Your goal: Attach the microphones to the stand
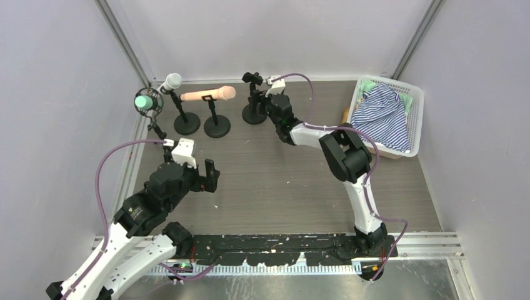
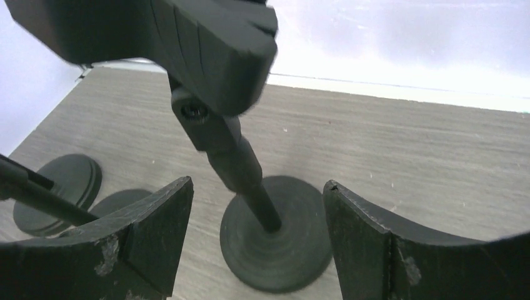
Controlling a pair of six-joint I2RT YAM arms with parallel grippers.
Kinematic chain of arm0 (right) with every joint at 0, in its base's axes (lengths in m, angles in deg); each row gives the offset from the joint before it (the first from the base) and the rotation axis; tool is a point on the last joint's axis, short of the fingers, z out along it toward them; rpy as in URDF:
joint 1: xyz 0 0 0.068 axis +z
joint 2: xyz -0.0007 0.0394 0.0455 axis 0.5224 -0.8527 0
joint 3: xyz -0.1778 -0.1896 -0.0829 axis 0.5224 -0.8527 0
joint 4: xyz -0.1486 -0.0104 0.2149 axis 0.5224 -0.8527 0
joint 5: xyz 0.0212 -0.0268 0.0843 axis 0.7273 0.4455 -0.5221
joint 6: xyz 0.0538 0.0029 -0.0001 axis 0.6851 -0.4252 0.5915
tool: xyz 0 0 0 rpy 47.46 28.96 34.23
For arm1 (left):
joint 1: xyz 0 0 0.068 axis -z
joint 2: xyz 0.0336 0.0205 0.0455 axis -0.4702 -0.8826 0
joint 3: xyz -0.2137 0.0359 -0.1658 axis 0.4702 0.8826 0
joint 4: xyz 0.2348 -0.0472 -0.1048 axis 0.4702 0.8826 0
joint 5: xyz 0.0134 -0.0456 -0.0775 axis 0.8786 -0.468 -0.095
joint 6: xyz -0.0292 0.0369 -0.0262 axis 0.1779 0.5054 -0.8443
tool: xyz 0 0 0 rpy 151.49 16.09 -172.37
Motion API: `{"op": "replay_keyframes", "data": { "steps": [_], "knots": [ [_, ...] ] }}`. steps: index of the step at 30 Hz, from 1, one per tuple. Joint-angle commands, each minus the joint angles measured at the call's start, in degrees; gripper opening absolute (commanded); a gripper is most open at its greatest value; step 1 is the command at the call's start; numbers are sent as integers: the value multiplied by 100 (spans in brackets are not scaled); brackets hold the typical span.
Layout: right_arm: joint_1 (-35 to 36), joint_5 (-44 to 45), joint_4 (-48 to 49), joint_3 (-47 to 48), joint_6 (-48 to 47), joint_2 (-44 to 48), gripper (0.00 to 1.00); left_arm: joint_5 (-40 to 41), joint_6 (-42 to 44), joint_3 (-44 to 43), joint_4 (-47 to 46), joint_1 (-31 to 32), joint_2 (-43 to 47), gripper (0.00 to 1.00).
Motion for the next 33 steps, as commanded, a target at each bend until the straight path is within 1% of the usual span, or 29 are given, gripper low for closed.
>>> {"op": "replay_keyframes", "data": {
  "steps": [1,8,11,14,18,23,24,27,30,33],
  "knots": [
    [-45,8,369,678,-180,-256,79,168,167,45,79,22,127,99],
    [-50,-102,9,1532,-183,-805,72,129,165,23,148,18,-2,99],
    [-46,-113,-62,1747,-206,-954,62,116,170,23,160,18,-21,99],
    [-43,-155,-20,1725,-241,-966,52,114,181,38,150,20,-13,98],
    [-44,-252,193,1378,-510,-766,39,123,261,107,59,18,41,99],
    [-78,-636,628,495,-1013,-49,22,82,351,163,-27,18,73,100],
    [-106,-805,659,328,-1010,114,18,79,361,157,-39,20,52,100],
    [-184,-1758,529,-197,-1005,643,11,54,386,139,-43,24,-36,100],
    [-194,-2380,454,-754,-1001,1187,7,-8,451,129,-96,18,-134,100],
    [-187,-3066,267,-1176,-919,1624,5,-45,485,129,-143,18,-208,100]
  ]
}}
